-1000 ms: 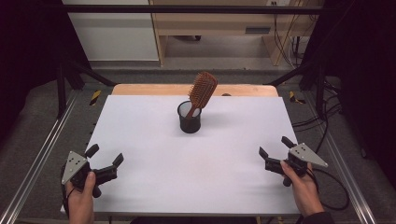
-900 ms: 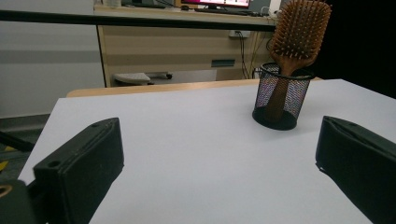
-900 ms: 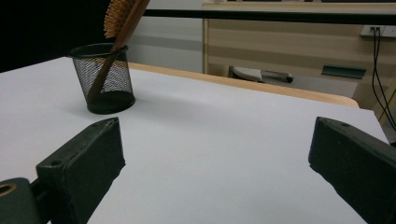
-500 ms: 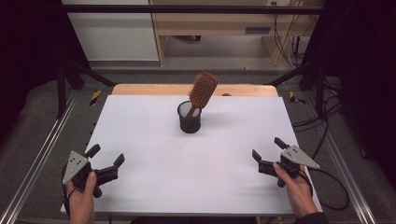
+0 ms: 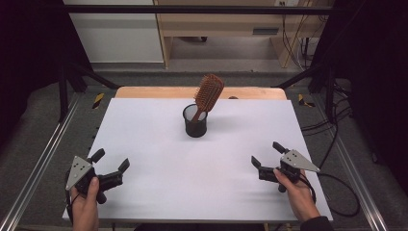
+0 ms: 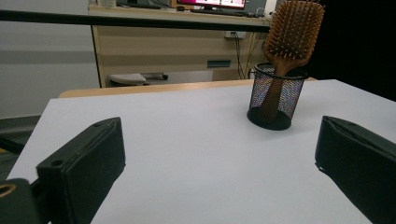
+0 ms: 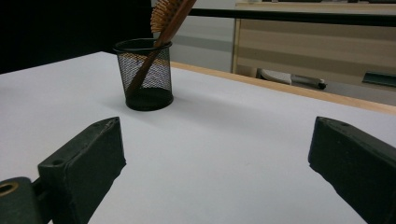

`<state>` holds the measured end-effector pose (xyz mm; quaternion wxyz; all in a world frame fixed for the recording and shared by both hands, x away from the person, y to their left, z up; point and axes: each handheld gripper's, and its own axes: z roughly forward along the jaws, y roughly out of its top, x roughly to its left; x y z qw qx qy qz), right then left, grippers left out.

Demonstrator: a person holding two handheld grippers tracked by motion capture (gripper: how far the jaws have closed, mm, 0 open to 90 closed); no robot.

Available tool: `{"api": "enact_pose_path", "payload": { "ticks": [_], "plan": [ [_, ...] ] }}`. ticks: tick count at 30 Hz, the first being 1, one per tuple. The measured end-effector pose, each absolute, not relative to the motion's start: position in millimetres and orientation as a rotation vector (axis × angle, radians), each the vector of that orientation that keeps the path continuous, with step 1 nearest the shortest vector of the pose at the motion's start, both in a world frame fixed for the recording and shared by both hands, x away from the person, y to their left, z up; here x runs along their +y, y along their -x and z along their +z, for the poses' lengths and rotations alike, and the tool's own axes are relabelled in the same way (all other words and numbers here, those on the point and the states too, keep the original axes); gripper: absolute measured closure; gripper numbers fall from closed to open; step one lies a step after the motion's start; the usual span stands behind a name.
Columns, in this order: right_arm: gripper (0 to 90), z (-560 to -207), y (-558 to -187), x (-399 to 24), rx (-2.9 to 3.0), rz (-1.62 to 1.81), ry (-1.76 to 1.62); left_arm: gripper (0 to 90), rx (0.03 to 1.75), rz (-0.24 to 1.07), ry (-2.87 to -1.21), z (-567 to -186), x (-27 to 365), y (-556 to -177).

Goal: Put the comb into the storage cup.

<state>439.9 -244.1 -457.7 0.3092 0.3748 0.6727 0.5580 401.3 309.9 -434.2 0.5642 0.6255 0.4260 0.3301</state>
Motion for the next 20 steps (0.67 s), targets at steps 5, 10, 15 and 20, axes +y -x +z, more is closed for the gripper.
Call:
{"api": "enact_pose_path", "payload": {
  "ticks": [5, 10, 15, 20],
  "plan": [
    [3.9, -458.9, -443.3, -239.3, 1.785, 1.492, -0.981, 2.0, 0.982, 0.775, -1.461, -434.9, 308.2, -401.0],
    [4.0, -459.4, -448.0, -233.2, 1.803, 1.507, -0.97, 2.0, 0.979, 0.777, -1.465, -438.1, 305.9, -401.8],
    [4.2, -457.5, -452.4, -226.2, 1.827, 1.514, -0.966, 2.0, 0.987, 0.766, -1.44, -441.2, 305.4, -401.4],
    [4.2, -456.4, -453.2, -222.4, 1.841, 1.51, -0.972, 2.0, 0.988, 0.759, -1.444, -444.6, 301.4, -401.0]
  ]
}}
